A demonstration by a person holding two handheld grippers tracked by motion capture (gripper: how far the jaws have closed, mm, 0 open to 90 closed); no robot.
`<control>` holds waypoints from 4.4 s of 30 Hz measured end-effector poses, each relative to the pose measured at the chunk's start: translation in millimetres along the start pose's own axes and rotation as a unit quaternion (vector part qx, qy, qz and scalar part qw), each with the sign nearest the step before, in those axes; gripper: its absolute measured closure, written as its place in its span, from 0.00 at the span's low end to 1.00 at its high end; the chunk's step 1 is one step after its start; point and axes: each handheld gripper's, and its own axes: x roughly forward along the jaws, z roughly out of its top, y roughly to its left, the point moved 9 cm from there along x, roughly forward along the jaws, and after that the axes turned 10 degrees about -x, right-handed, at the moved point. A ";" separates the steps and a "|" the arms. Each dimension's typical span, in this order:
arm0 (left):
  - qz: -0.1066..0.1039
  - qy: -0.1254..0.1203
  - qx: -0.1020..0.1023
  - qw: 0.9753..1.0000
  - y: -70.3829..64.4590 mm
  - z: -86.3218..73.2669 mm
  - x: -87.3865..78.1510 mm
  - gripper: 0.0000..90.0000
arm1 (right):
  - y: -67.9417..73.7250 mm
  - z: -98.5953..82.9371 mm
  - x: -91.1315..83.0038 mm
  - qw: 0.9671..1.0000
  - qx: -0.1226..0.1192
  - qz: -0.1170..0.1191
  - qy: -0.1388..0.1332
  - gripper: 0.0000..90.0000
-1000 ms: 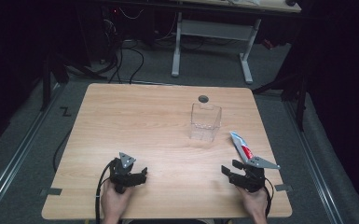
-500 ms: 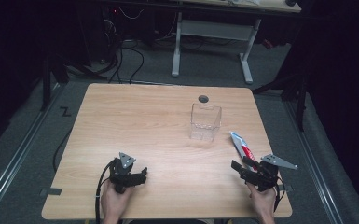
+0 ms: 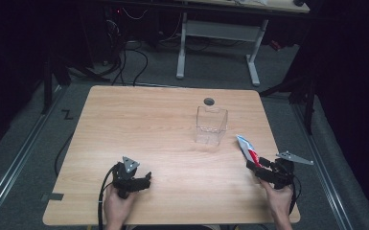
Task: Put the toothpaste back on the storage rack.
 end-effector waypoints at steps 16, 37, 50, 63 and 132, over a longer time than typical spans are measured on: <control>0.000 0.000 0.001 1.000 0.2 -0.5 -0.5 0.17 | -19.1 31.1 14.4 0.995 -0.060 -0.057 0.050 0.44; 0.000 0.000 0.001 1.000 0.2 -0.5 -0.6 0.17 | -34.1 39.4 62.7 0.981 -0.104 -0.074 0.143 0.45; 0.000 0.000 0.001 1.000 0.2 -0.5 -0.6 0.17 | -46.4 28.9 73.9 0.973 -0.108 -0.092 0.183 0.45; 0.000 0.000 0.001 1.000 0.2 -0.5 -0.6 0.17 | -50.2 17.3 85.4 0.968 -0.095 -0.087 0.216 0.47; 0.000 -0.001 0.000 1.000 0.2 -0.2 -0.3 0.17 | -21.3 23.9 57.5 0.981 -0.083 -0.019 0.172 0.78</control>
